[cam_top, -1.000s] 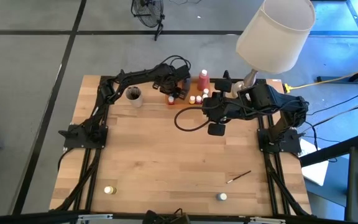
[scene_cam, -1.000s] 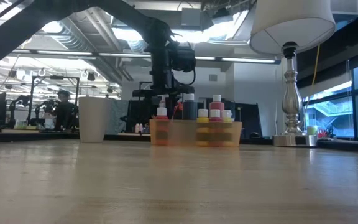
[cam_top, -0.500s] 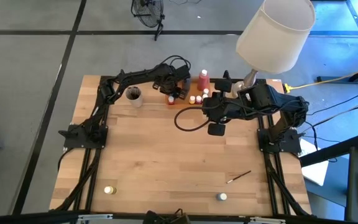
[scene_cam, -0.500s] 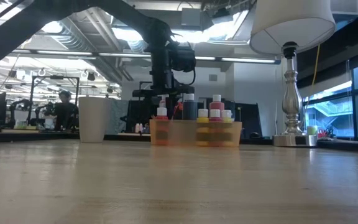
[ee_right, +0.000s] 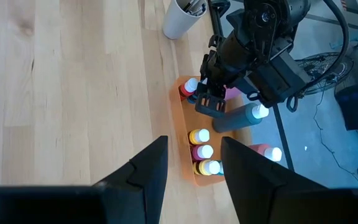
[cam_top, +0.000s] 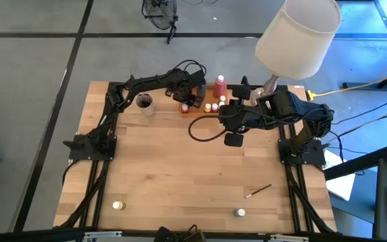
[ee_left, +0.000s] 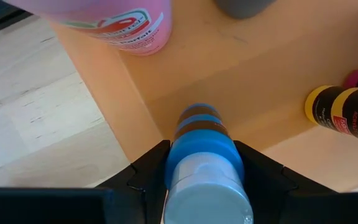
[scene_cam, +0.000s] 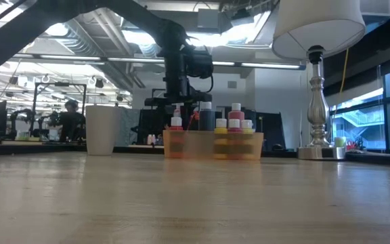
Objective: Pick & Place Paint Supplies
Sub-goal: Put the blue paint bottle into the orange bin
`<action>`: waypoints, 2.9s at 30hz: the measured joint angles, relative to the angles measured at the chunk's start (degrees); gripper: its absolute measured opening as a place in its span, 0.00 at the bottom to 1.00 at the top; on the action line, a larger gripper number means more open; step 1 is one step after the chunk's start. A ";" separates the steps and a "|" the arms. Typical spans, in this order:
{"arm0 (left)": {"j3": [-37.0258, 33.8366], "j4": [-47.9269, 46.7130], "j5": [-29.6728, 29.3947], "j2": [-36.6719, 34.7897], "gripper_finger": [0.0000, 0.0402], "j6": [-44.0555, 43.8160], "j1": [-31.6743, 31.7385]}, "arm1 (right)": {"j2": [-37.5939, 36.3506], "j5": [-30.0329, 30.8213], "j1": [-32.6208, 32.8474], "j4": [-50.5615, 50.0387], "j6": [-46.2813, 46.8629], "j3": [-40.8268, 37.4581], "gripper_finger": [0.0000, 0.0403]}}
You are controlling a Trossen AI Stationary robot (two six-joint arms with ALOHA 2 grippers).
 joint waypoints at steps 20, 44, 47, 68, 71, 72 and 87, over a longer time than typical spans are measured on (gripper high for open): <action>0.00 0.20 0.15 0.00 0.39 0.00 0.11 | 0.00 -1.07 0.00 0.01 0.66 0.00 0.38; 0.00 0.19 1.12 0.00 0.60 0.10 0.37 | 0.00 -1.05 0.00 0.00 0.83 0.00 0.38; 0.00 0.17 0.37 0.00 0.62 0.04 0.39 | 0.00 -1.05 -0.01 0.00 0.83 0.00 0.38; 0.00 -0.02 2.93 0.00 0.61 -0.47 0.37 | 0.00 -1.03 -0.02 0.00 0.85 0.00 0.38; 0.00 -0.02 2.93 -0.02 0.60 -0.94 0.35 | 0.00 -1.03 -0.02 0.00 0.85 0.00 0.38; 0.00 -0.02 2.93 -0.02 0.60 -0.98 0.37 | 0.00 -1.03 -0.02 0.00 0.86 0.00 0.38; 0.00 -0.02 3.14 -0.11 0.60 -0.57 0.37 | 0.00 -1.03 -0.02 0.00 1.60 0.00 0.38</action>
